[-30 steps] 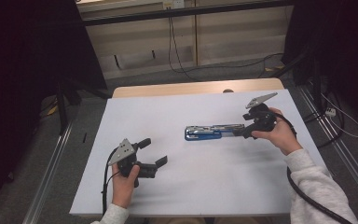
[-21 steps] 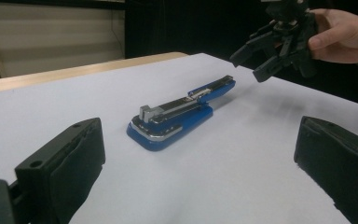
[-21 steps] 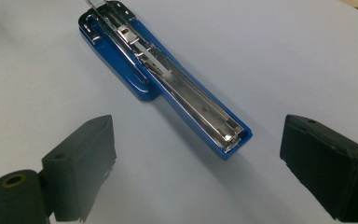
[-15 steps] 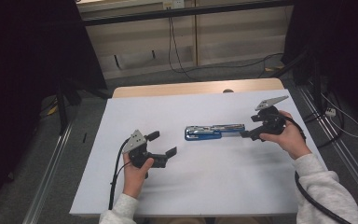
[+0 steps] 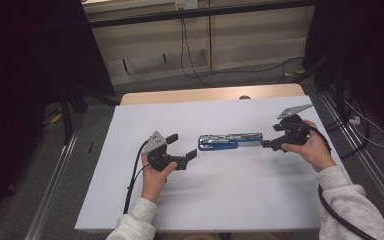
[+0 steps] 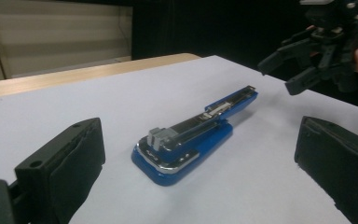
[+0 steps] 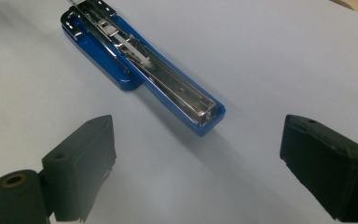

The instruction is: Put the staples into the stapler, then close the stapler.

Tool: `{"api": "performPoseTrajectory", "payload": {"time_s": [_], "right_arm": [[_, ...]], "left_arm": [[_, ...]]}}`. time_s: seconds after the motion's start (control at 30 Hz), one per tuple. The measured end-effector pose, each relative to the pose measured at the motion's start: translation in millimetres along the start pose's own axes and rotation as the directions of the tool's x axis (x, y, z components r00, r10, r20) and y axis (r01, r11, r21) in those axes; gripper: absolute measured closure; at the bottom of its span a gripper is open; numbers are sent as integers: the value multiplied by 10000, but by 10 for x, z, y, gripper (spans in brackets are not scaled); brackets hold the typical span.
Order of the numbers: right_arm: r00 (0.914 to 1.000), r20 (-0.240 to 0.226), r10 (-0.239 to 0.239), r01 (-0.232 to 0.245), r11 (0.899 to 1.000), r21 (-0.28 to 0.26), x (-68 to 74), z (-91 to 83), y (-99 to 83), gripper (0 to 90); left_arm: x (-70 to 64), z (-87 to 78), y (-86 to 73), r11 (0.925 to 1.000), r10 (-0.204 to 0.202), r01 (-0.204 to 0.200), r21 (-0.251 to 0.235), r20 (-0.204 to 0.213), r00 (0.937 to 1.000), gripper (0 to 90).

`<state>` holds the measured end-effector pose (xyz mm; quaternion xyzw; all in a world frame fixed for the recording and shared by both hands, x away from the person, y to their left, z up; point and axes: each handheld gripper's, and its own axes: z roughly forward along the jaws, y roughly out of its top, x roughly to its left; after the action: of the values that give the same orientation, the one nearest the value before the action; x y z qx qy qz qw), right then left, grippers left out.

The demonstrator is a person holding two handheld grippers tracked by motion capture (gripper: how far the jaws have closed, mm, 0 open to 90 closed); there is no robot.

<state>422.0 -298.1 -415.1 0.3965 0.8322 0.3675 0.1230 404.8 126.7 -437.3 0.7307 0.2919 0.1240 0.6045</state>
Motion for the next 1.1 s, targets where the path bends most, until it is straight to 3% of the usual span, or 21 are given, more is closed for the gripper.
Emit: {"api": "performPoseTrajectory", "payload": {"time_s": [0.27,0.63,0.83,1.03,1.1], "right_arm": [[10000,32,-18,18,10000,15,-23,7,-24,105],[10000,80,24,-24,10000,-47,-49,-12,-33,104],[9998,158,109,-108,9999,-76,-73,-20,-46,105],[9997,180,171,-170,9998,-78,-75,-13,-51,106],[9997,233,-4,3,10000,18,-67,-5,-59,106]], "left_arm": [[51,134,-4,9998,-83,83,178,-20,10000,17],[51,186,-4,9992,-9,10,393,-22,10000,18],[92,206,7,9984,-44,62,562,-318,9995,20],[107,233,3,9976,-198,221,660,-352,9992,23],[108,250,-3,9974,-152,184,691,-461,9988,24]]}}
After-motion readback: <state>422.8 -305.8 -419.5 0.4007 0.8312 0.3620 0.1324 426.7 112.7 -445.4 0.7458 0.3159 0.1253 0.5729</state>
